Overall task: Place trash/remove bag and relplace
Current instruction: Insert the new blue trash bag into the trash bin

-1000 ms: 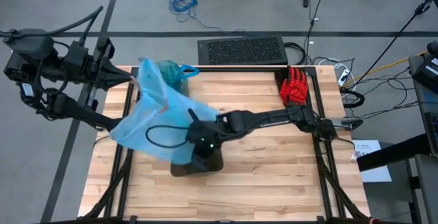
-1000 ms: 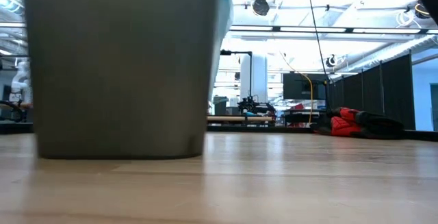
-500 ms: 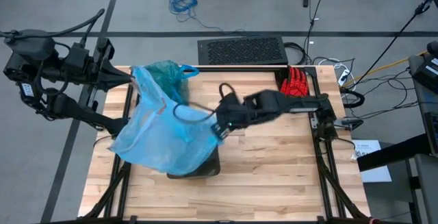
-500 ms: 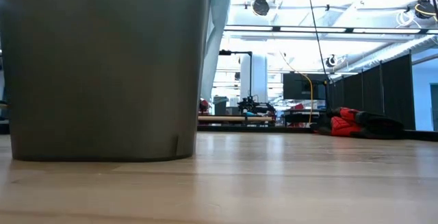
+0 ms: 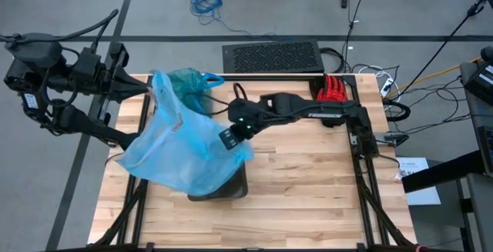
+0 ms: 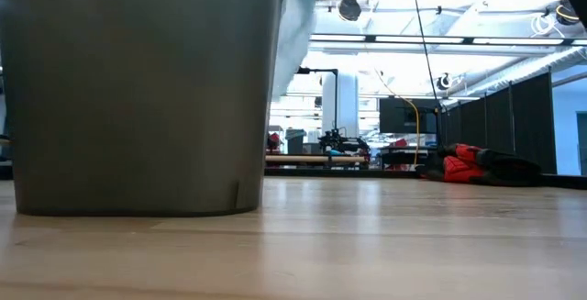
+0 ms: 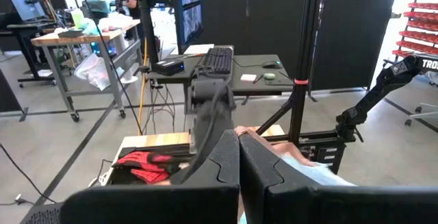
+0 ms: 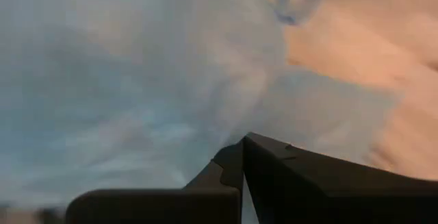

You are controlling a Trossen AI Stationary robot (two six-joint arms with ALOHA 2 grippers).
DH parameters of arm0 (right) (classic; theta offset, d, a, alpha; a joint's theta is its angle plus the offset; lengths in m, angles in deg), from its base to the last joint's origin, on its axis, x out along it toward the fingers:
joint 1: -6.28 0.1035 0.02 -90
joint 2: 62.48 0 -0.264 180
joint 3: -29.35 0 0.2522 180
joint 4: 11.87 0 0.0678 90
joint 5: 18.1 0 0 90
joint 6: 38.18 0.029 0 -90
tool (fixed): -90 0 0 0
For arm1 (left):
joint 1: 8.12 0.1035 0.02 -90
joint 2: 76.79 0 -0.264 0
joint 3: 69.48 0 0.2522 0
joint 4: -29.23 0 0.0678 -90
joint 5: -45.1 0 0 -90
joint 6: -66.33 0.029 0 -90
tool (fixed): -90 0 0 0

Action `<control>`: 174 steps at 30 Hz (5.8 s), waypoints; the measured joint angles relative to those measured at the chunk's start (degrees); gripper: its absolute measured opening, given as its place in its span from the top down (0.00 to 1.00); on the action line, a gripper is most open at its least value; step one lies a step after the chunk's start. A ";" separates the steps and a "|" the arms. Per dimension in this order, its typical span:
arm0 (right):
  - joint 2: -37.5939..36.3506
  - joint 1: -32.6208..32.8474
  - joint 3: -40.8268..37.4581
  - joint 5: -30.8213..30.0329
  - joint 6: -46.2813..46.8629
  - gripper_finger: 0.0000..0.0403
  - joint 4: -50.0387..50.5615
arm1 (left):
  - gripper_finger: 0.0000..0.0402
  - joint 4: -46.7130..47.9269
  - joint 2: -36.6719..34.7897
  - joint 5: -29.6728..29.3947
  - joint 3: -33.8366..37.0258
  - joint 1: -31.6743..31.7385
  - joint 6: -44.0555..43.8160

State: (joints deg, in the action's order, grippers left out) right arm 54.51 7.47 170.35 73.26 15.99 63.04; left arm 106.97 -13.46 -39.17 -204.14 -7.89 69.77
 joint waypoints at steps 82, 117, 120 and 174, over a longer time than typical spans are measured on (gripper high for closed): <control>0.80 1.41 7.70 -26.28 7.18 1.00 11.11 | 1.00 2.54 -0.33 -0.64 0.02 0.00 0.44; 2.37 3.84 7.74 4.13 -2.92 1.00 -9.16 | 1.00 2.60 -0.37 -0.63 0.02 0.02 -0.04; 0.18 1.58 7.76 -5.44 -4.70 1.00 -3.06 | 1.00 2.60 -0.37 -0.63 0.02 0.01 -0.04; -5.47 4.32 7.88 -14.93 3.01 1.00 23.16 | 1.00 5.94 -0.37 -0.61 0.00 0.02 0.31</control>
State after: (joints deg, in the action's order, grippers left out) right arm 49.04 11.79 178.24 58.33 19.00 86.20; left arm 112.91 -13.83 -39.78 -204.14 -7.87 70.08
